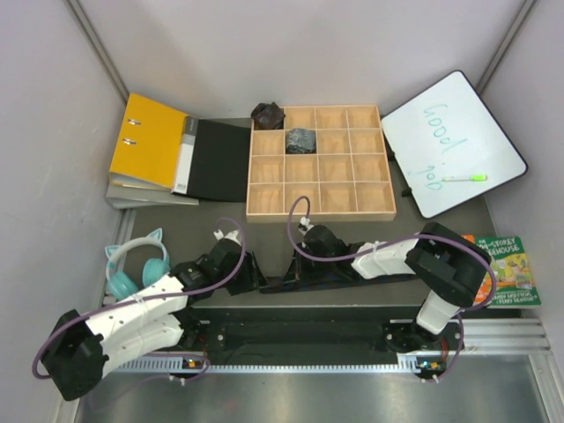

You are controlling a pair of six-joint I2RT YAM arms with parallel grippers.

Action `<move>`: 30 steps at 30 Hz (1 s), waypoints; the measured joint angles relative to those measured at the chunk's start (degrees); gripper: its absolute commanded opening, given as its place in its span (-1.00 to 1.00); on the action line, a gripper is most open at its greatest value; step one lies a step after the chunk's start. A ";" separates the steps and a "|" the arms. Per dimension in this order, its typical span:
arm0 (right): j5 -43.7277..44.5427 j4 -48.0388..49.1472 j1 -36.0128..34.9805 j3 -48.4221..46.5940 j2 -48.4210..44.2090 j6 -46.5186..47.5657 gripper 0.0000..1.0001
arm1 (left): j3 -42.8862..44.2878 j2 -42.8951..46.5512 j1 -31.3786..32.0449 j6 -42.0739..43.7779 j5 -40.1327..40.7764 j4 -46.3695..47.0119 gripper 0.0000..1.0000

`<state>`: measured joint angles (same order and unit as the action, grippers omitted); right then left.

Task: Roll the ties
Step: Roll the tie at the center of the board.

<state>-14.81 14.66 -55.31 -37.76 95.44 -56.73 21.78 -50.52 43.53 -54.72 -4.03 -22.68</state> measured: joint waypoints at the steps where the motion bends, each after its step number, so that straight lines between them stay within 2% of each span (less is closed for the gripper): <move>1: 0.00 0.24 0.00 0.11 0.00 -0.02 -0.96 | -0.26 0.02 0.00 -0.37 0.04 0.48 0.10; 12: -0.07 4.24 0.00 2.32 0.00 -0.96 -1.00 | -3.72 2.82 0.00 -5.27 2.34 3.85 0.19; 18: -0.11 6.03 0.00 3.26 0.00 -1.53 -1.00 | -5.25 3.13 0.11 -7.80 2.60 6.23 0.05; 30: -0.11 6.78 0.00 3.65 0.00 -1.70 -1.00 | -6.99 1.46 0.83 -10.62 4.11 9.66 -0.06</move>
<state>-14.92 21.43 -55.31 -34.11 95.44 -58.43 14.79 -49.06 44.36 -65.34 0.08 -13.02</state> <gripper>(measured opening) 0.005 0.498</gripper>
